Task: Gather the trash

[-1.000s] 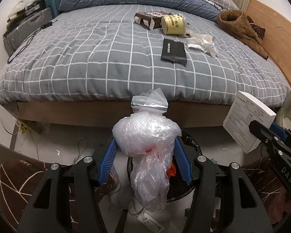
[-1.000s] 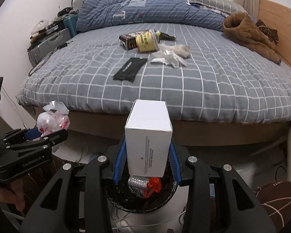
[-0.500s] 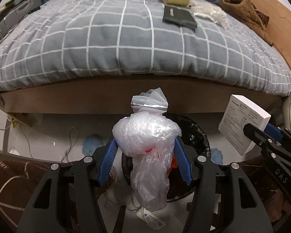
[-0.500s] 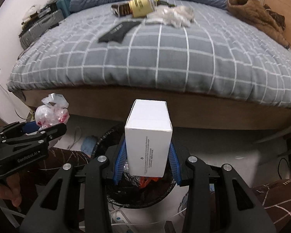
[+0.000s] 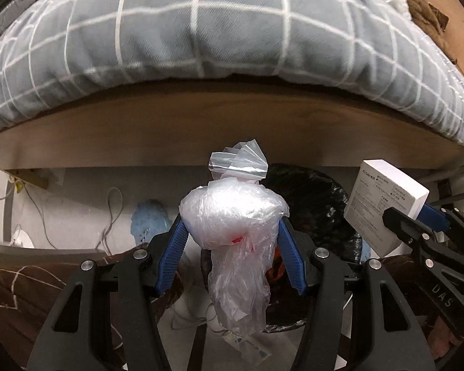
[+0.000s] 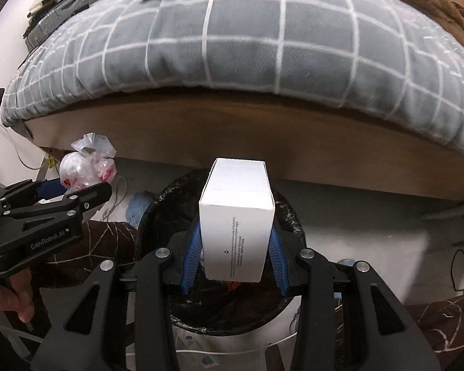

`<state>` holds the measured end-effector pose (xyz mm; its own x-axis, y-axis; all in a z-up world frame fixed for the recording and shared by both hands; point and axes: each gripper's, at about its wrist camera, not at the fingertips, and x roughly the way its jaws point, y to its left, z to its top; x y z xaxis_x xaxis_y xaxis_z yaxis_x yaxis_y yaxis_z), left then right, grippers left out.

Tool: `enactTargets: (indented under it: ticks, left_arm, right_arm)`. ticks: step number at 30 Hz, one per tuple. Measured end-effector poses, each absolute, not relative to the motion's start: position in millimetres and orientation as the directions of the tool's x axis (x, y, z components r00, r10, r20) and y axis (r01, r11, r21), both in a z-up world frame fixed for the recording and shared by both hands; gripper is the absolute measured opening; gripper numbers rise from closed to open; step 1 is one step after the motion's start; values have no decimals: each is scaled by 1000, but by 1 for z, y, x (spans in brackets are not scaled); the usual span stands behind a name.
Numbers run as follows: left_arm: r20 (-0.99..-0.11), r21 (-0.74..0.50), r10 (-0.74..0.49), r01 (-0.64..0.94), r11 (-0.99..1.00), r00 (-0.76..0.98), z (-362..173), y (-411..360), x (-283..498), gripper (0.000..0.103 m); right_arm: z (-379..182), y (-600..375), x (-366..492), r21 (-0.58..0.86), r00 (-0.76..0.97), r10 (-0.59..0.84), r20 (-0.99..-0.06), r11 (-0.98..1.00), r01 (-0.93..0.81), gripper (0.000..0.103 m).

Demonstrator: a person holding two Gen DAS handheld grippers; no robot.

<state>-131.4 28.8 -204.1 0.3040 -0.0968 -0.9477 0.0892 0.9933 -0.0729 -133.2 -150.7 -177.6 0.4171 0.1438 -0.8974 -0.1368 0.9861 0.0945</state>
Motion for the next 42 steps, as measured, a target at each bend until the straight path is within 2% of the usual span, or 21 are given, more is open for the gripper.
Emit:
enactTargets:
  ticks: [8, 10, 11, 15, 22, 27, 39, 42]
  left_arm:
    - [-956, -73, -88, 63, 995, 281, -212, 37, -130, 56]
    - [-957, -73, -87, 63, 995, 276, -212, 37, -129, 56]
    - [-958, -73, -88, 64, 995, 274, -212, 36, -129, 56]
    - [-958, -84, -103, 80, 993, 267, -212, 27, -126, 56]
    - [-957, -92, -129, 149, 984, 260, -209, -6, -124, 56]
    - [-955, -89, -138, 191, 978, 263, -208, -30, -130, 56]
    - [-956, -70, -138, 255, 964, 259, -211, -62, -137, 58]
    - [-955, -52, -121, 248, 967, 271, -214, -59, -137, 68]
  right_arm:
    - [-188, -132, -124, 98, 384, 158, -910, 981, -169, 40]
    - [-186, -130, -124, 97, 393, 158, -906, 980, -172, 47]
    - [-185, -130, -124, 95, 398, 156, -904, 981, -169, 54]
    - [-179, -138, -125, 72, 419, 135, -898, 984, -164, 66]
    - [-167, -185, -130, 55, 459, 91, -884, 994, -92, 80]
    - [-159, -211, -136, 33, 497, 39, -867, 999, -21, 94]
    - [-150, -245, -145, 32, 507, -2, -862, 998, 58, 95]
    - [-149, -241, -144, 29, 508, -2, -861, 998, 52, 95]
